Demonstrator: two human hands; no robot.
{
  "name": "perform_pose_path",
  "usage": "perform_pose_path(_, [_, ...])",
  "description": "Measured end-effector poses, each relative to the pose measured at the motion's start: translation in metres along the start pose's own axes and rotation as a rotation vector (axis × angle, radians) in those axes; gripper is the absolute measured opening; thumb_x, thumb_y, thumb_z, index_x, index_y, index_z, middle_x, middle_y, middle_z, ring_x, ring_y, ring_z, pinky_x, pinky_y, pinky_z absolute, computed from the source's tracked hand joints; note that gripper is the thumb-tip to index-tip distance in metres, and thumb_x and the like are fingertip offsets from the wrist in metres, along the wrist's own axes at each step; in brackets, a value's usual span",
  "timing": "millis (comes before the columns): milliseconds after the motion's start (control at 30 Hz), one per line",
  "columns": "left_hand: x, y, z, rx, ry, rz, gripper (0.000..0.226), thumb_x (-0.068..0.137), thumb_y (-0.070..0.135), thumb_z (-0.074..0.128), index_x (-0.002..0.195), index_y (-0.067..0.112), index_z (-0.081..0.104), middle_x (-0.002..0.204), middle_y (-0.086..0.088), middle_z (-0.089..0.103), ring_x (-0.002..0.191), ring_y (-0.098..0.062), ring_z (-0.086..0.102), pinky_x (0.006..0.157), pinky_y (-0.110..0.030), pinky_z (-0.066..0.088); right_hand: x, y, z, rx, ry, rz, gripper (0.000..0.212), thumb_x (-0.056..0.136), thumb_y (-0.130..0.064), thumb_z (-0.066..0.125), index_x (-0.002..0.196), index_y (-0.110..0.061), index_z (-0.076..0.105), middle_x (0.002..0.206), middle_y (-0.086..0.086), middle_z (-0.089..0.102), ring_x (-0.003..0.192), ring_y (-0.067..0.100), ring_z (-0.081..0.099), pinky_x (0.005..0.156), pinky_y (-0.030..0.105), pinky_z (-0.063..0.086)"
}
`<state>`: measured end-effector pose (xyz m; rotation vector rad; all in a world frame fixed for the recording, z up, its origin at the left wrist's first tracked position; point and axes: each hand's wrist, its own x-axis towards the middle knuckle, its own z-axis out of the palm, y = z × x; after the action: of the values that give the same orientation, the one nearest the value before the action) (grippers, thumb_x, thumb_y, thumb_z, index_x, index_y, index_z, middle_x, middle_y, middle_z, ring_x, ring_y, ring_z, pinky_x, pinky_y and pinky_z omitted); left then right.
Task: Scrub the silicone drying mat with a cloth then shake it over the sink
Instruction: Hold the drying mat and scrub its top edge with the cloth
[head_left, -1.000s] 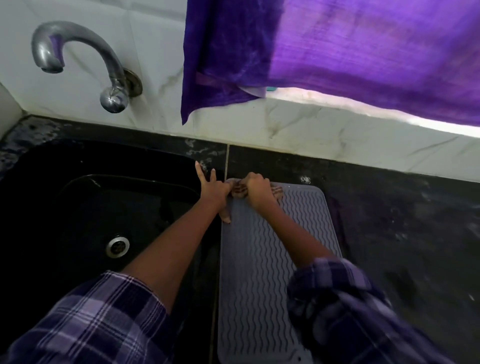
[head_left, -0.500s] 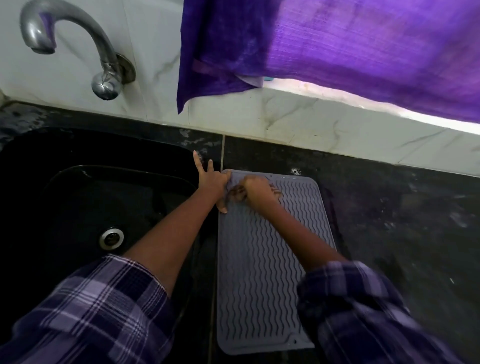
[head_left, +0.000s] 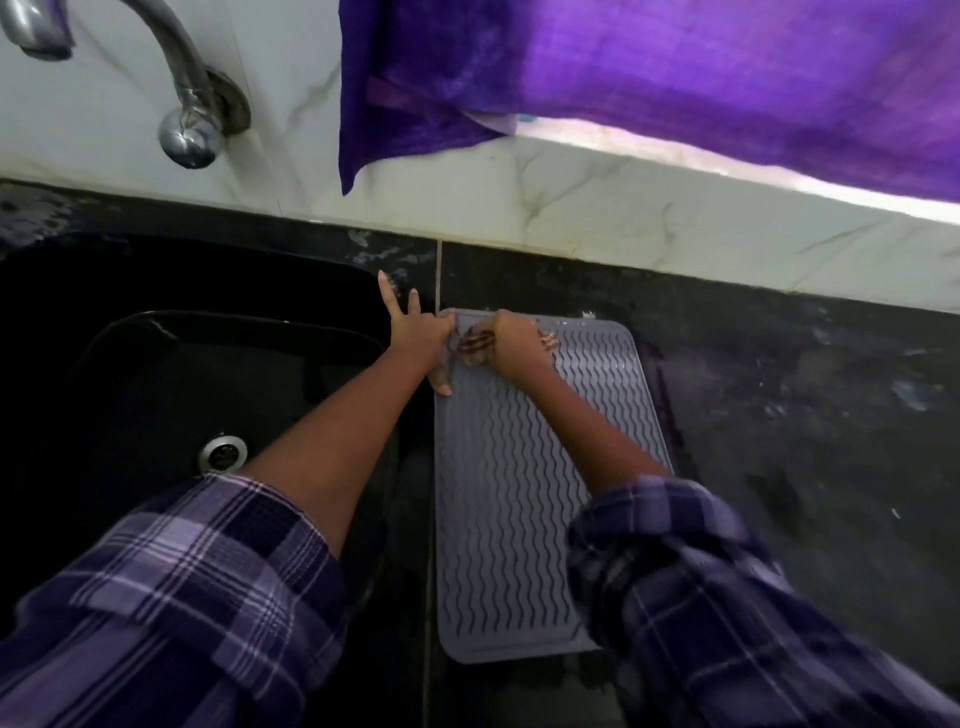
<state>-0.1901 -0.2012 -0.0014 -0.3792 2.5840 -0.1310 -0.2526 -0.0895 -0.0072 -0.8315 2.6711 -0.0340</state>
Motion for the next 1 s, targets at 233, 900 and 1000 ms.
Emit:
perform_pose_path(233, [-0.007, -0.004, 0.0, -0.007, 0.0, 0.024, 0.122, 0.067, 0.068, 0.069, 0.156, 0.022, -0.001, 0.158, -0.011, 0.027, 0.149, -0.038, -0.007, 0.103, -0.077, -0.011, -0.136, 0.021, 0.036, -0.041, -0.23, -0.314, 0.027, 0.088, -0.01, 0.057, 0.114, -0.011, 0.063, 0.121, 0.008, 0.061, 0.113, 0.021, 0.057, 0.102, 0.035, 0.045])
perform_pose_path(900, [-0.011, -0.002, 0.006, -0.012, 0.041, 0.013, 0.116, 0.073, 0.065, 0.066, 0.155, 0.021, -0.001, 0.157, -0.014, 0.029, 0.149, -0.038, -0.006, 0.103, -0.077, -0.01, -0.087, -0.002, 0.004, 0.107, -0.218, -0.303, 0.021, 0.085, -0.008, 0.061, 0.103, -0.016, 0.069, 0.105, 0.005, 0.07, 0.097, 0.014, 0.065, 0.093, 0.033, 0.05])
perform_pose_path(1000, [-0.007, -0.003, 0.008, -0.006, 0.035, 0.022, 0.115, 0.072, 0.066, 0.066, 0.155, 0.023, -0.001, 0.158, -0.012, 0.028, 0.149, -0.037, -0.006, 0.103, -0.078, -0.011, -0.077, -0.018, 0.02, 0.098, 0.018, -0.173, 0.024, 0.086, -0.018, 0.062, 0.109, -0.011, 0.066, 0.112, 0.01, 0.065, 0.108, 0.024, 0.058, 0.098, 0.039, 0.046])
